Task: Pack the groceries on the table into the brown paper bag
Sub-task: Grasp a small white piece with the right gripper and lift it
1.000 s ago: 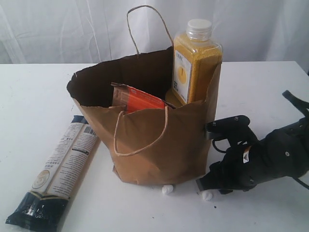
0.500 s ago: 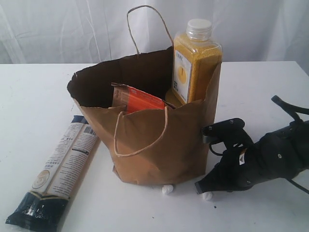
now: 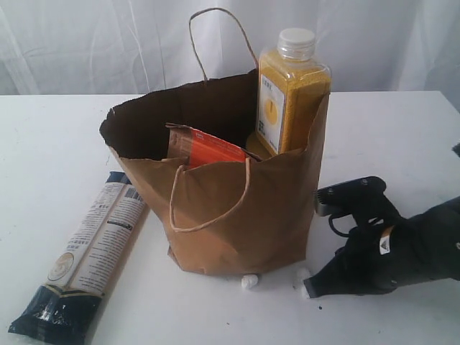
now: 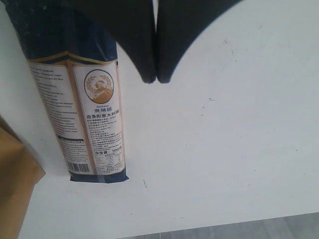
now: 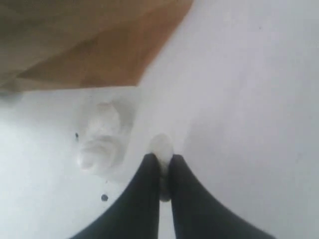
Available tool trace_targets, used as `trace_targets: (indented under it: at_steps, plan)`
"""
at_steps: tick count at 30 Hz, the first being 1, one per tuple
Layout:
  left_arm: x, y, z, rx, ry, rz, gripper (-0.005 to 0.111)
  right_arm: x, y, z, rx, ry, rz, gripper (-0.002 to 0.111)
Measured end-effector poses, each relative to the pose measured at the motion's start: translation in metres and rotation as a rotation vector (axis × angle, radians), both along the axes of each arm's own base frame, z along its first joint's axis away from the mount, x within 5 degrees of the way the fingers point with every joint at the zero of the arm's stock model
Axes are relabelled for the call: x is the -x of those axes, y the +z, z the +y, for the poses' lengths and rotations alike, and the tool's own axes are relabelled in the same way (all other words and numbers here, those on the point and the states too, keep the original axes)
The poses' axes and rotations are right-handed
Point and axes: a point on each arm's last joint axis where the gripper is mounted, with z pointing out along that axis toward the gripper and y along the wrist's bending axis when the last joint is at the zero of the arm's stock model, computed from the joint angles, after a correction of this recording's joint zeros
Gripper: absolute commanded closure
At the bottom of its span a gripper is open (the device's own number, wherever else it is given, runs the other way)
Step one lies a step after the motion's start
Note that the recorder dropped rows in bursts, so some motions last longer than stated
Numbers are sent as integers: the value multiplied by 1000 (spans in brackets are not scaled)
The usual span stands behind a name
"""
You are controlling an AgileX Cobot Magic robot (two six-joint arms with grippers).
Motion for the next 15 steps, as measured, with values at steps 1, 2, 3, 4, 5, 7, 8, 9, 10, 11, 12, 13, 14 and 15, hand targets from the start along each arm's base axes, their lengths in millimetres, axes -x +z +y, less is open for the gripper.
trace_targets:
  at_steps: [1,2,3,4,5,7,8,9,10,11,12,13,14,15]
  plan:
    - [0,0,0,0,0,0,107,4,3,-2,-6,-2,-11,108]
    - [0,0,0,0,0,0,107,7,7,-4,-13,-2,-25,108]
    - [0,0,0,0,0,0,107,11,11,-6,-19,-1,-35,108]
    - [0,0,0,0,0,0,107,15,16,-7,-28,-4,-50,108]
    - [0,0,0,0,0,0,107,17,20,-8,-35,-3,-65,108]
    - [0,0,0,0,0,0,107,22,35,-11,-62,-4,-116,108]
    - [0,0,0,0,0,0,107,24,41,-12,-73,-4,-138,108]
    - [0,0,0,0,0,0,107,27,48,-13,-88,-4,-168,108]
    - [0,0,0,0,0,0,107,30,56,-15,-104,-4,-199,108]
    - [0,0,0,0,0,0,107,34,64,-16,-121,-4,-232,108]
    - [0,0,0,0,0,0,107,37,71,-18,-137,-4,-266,108]
    - [0,0,0,0,0,0,107,41,78,-20,-152,-4,-296,108]
    - [0,0,0,0,0,0,107,44,84,-22,-162,-2,-319,108]
    - [0,0,0,0,0,0,107,47,93,-23,-177,-2,-349,108]
